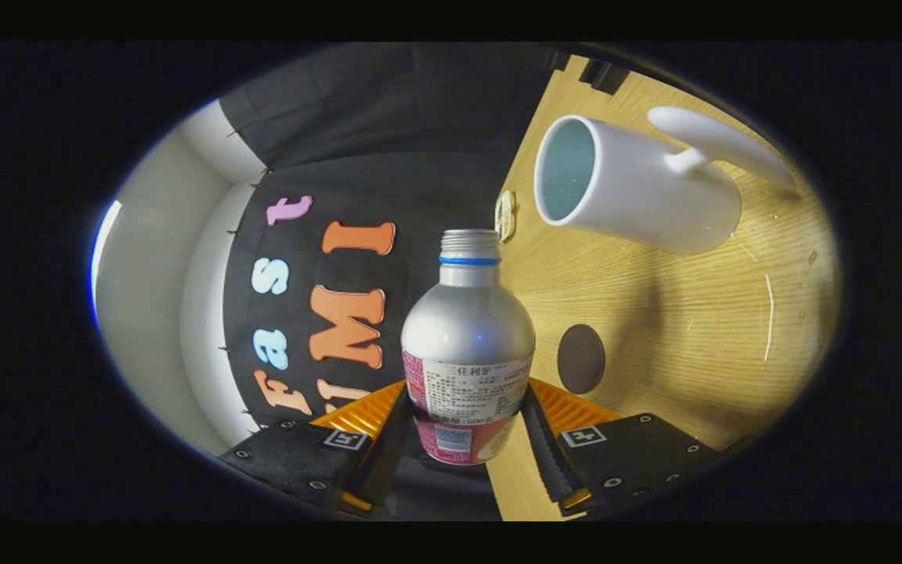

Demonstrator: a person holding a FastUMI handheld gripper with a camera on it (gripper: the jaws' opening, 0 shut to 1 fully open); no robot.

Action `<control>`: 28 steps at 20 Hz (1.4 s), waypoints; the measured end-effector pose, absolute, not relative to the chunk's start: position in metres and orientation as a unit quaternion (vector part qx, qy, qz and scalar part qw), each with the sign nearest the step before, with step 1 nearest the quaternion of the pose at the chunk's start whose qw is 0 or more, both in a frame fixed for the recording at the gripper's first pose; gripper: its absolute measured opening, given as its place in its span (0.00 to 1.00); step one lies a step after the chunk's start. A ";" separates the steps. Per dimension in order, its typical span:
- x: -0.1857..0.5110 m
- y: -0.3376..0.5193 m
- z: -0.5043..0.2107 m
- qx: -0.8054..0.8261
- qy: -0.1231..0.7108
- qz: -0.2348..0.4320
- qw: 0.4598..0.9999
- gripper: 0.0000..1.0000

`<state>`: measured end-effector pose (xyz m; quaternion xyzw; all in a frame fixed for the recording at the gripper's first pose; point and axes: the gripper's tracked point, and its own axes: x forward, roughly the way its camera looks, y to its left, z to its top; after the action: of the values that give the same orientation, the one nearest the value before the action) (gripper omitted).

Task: Take the bottle from table, then pour the juice into the cup, finally place the bottle on the coaster

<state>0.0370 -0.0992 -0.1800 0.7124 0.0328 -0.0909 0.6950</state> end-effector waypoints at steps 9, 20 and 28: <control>0.041 -0.116 -0.181 0.748 0.015 -0.104 0.655 0.74; 0.038 -0.132 -0.169 0.780 -0.016 -0.099 0.617 0.74; 0.034 -0.140 -0.164 0.793 -0.028 -0.100 0.600 0.74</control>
<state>0.0343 -0.1402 -0.1641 0.7934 -0.0279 -0.0996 0.5998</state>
